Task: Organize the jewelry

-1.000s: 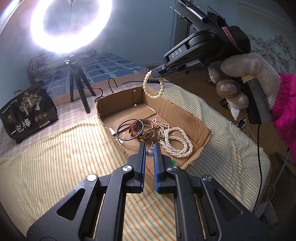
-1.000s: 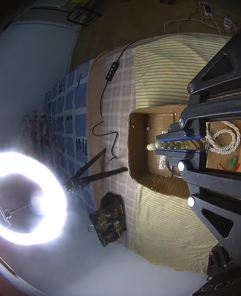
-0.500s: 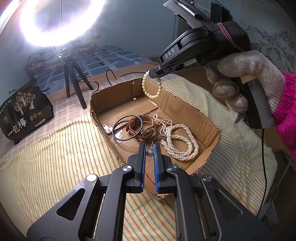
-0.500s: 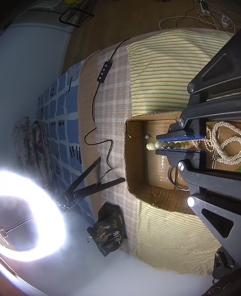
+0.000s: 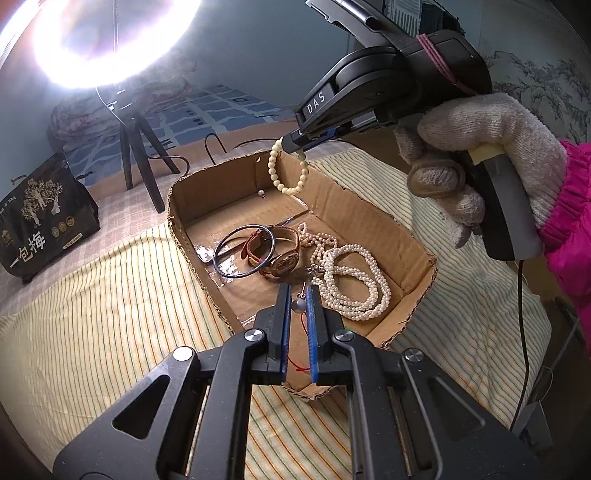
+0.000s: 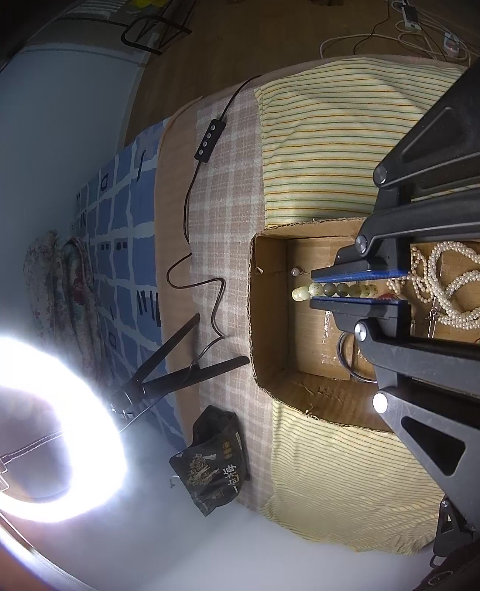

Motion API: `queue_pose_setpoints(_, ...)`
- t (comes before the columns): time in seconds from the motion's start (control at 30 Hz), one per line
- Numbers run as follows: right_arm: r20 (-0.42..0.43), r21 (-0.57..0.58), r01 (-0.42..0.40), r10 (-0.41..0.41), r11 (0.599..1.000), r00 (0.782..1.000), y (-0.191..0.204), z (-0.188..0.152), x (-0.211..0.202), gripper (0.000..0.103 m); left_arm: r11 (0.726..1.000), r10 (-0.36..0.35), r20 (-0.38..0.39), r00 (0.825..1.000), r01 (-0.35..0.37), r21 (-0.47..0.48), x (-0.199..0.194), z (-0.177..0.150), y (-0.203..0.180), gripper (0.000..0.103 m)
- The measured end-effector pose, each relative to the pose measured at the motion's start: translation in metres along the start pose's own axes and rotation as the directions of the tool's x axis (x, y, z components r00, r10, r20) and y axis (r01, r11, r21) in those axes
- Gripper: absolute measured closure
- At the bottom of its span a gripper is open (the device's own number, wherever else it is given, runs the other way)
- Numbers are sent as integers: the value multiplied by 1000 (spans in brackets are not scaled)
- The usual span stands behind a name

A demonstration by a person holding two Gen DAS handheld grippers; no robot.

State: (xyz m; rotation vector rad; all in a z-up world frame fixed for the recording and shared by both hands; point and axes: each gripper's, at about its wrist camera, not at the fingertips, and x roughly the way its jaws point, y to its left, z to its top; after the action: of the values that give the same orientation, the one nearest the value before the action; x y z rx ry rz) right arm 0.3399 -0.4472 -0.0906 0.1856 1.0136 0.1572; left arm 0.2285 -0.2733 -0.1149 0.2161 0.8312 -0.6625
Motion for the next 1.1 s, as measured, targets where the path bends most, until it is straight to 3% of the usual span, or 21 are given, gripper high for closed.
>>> queue_pose_setpoints(0.13,4,-8,-2,2,1000,1000,2,0,-1,96,1000,-4,2,1000,4,-1,-2,0,0,97)
queue_pose_setpoints(0.2,7,-10,1,-1,1000,1000,4,0,-3,78,1000,-1,0,1000,1,0,-3,1,0,97)
queue_pose_setpoints(0.23,11,-15,2,-2,1000,1000,5,0,-4,75,1000,-4,-1,1000,4,-1,-3,1,0,97)
queue_pose_setpoints(0.4,22,-35,15,-14,999,1000,13,-2,-10,71,1000,-7,-3,1000,7,-1,-6,0,-1,96)
queue_pose_setpoints(0.47,28,-42,23,-22,999,999,16,-3,-14,61,1000,-6,-7,1000,6,2,-8,-1,-2,85)
queue_pose_setpoints(0.53,44,-44,34,-32,998,999,19,-4,-20,51,1000,0,10,1000,0,2,-13,-2,-3,56)
queue_pose_setpoints(0.57,51,-44,38,-36,998,998,20,-4,-23,47,1000,5,24,1000,-5,1,-17,-3,-3,54)
queue_pose_setpoints(0.8,102,-33,63,-59,997,993,26,-8,-56,27,1000,12,59,998,-12,-10,-40,0,-2,54)
queue_pose_setpoints(1.1,169,-17,106,-102,994,980,34,-22,-102,17,999,38,93,995,-37,-15,-80,-1,-3,54)
